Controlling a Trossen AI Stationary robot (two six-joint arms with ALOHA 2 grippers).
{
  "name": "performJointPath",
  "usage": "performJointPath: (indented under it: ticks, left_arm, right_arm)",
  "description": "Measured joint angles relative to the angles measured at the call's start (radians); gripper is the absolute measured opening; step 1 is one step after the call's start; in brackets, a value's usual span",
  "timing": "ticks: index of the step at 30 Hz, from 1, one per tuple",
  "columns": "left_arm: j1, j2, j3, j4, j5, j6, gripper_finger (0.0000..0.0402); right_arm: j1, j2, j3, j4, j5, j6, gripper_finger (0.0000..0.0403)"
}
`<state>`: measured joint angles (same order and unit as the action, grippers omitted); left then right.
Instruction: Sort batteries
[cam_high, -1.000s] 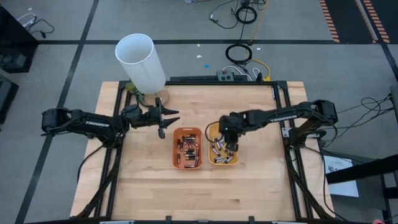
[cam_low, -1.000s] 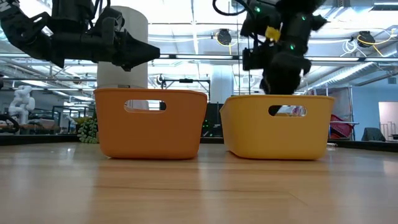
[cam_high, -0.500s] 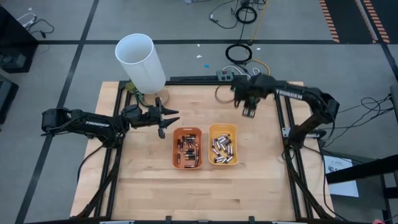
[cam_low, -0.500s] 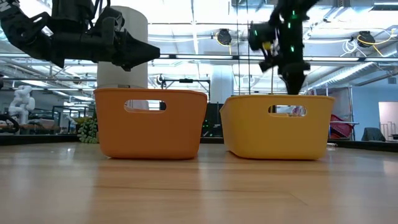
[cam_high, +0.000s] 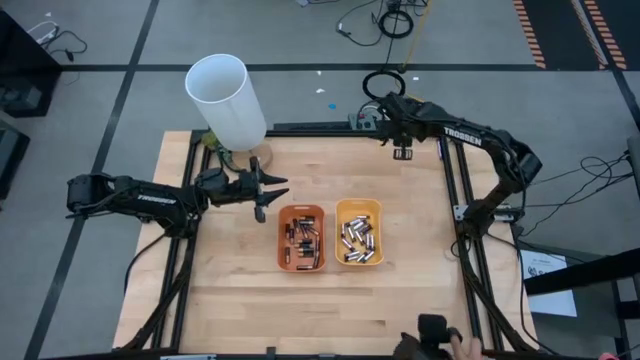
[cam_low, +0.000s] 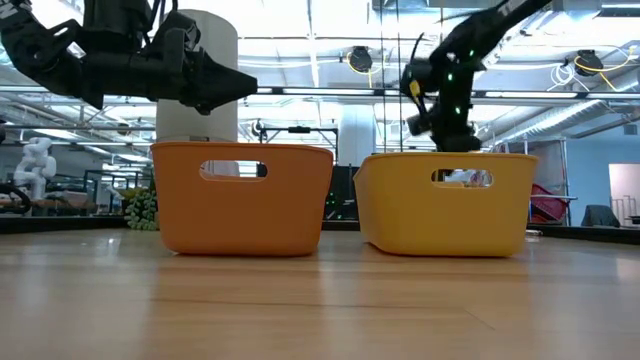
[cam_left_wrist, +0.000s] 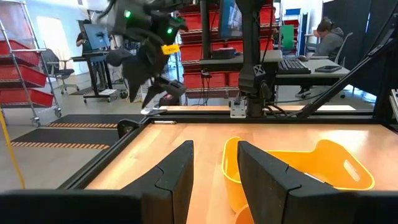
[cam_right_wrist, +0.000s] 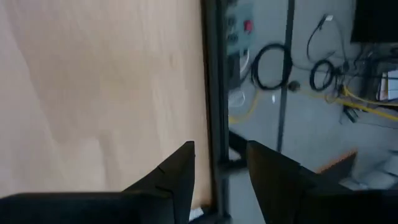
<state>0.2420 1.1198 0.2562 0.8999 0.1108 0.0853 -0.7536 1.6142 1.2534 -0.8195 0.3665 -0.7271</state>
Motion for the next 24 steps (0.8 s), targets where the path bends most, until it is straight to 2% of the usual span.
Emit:
performJointPath:
  ticks: [4, 7, 9, 12, 16, 21, 24]
  left_arm:
    - [0.000, 0.000, 0.000, -0.004, 0.000, 0.007, 0.0135]
    - [0.000, 0.000, 0.000, -0.005, 0.000, 0.007, 0.0135]
    - [0.000, 0.000, 0.000, -0.005, 0.000, 0.008, 0.0135]
    - [0.000, 0.000, 0.000, -0.010, 0.000, 0.008, 0.0135]
    - [0.005, 0.000, 0.000, -0.026, 0.000, 0.010, 0.0135]
    - [0.023, 0.000, 0.000, -0.033, 0.000, 0.007, 0.0135]
    - [0.027, 0.000, 0.000, -0.052, 0.000, 0.007, 0.0135]
  right_arm:
    - [-0.040, 0.101, 0.000, -0.122, 0.108, -0.063, 0.0145]
    - [-0.062, 0.220, 0.000, -0.269, 0.257, -0.019, 0.0172]
    - [-0.072, 0.295, 0.000, -0.354, 0.313, 0.011, 0.0199]
    - [-0.087, 0.372, 0.000, -0.390, 0.297, 0.036, 0.0241]
    - [-0.120, 0.400, 0.000, -0.368, 0.259, 0.003, 0.0286]
    - [-0.175, 0.406, 0.000, -0.341, 0.264, -0.041, 0.0310]
    - [-0.195, 0.444, 0.000, -0.343, 0.308, -0.035, 0.0313]
